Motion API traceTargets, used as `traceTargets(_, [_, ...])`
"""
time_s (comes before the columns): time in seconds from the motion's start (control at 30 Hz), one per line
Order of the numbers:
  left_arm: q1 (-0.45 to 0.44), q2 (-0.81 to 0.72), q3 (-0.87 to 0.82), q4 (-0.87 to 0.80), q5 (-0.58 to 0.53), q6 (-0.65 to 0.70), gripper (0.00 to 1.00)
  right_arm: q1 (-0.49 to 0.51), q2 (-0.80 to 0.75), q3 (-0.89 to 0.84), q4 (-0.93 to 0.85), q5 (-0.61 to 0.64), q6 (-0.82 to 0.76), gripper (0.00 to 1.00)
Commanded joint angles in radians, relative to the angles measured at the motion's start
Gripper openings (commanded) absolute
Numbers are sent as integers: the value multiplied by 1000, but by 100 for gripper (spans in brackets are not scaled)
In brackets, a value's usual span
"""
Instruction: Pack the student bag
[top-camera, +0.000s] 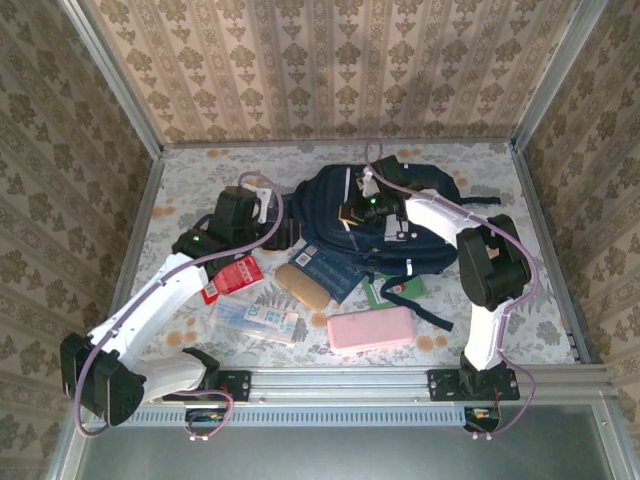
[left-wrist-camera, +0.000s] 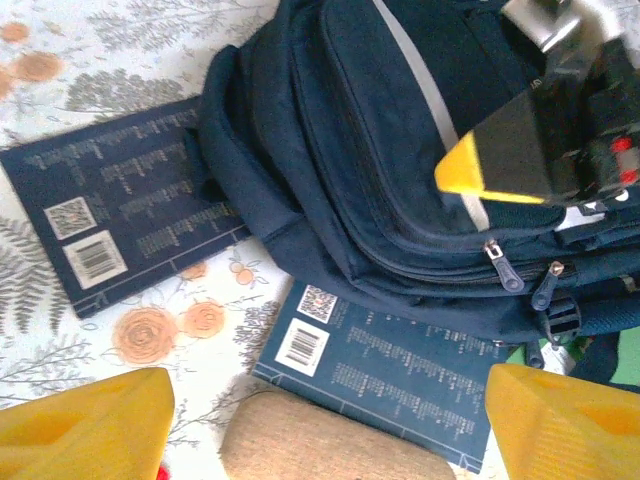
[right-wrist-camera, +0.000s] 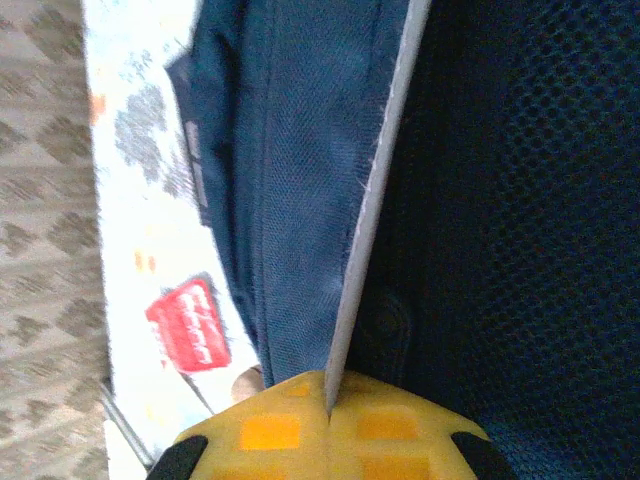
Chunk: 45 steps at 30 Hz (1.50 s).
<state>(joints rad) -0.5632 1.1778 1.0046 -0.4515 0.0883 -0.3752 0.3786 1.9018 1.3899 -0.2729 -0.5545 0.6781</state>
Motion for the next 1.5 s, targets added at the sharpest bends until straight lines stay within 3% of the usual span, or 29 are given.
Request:
traceTargets(0.0, [-12,49,-29,55,88,-98,79,-9,-79,17,140,-33,139,0])
traceTargets(0.13, [-60,115,-15,91,108,-119,71,-9,-60,55,145,-41,218,0])
traceTargets(0.4, [-171,258,-2,180,88,-121,54,-33,-91,6,323,-57,418,0])
traceTargets(0.63, [-239,320,-66,327,5,-94,46,-51,-138,4,314,-59,426,0])
traceTargets(0.8, [-255,312,-130,469,-6,-21,50,-71,-163,-24,342,-80,451,0])
traceTargets(1.03, [-349,304,-240,709,-55,258,61,-83,-196,-50,390,-92,478,0])
traceTargets(1.47, [-378,378,-413,1139,-186,345,59,-82,-237,-96,478,-87,534,0])
